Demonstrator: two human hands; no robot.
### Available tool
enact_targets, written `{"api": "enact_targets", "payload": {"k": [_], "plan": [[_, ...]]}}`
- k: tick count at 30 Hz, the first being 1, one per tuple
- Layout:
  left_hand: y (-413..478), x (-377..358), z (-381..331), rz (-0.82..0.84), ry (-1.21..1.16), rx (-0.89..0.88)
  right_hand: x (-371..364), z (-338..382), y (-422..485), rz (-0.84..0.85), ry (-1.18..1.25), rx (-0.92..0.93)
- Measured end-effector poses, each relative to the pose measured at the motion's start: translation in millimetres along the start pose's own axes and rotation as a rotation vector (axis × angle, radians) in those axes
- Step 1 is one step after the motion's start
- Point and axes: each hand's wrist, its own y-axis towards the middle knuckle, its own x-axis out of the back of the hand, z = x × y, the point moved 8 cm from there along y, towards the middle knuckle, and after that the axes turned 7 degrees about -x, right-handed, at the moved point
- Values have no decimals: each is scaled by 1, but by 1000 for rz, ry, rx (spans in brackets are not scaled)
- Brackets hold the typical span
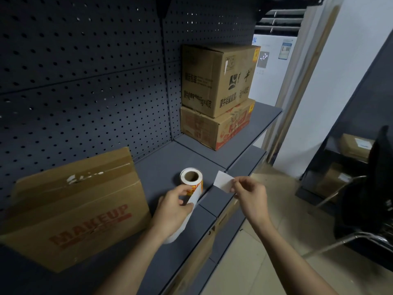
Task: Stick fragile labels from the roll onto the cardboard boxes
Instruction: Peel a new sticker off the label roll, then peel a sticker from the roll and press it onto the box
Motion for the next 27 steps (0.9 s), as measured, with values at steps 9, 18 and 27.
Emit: {"api": "enact_targets", "payload": {"k": [9,18,27], "plan": [[-15,13,-41,-73,-686,92,-34,72,-55,89,-182,460],[-32,42,-43,-199,-610,25,-62,88,-87,212,-365,787],[-55,71,-47,-317,-443,-89,-57,84,-75,291,61,340]]}}
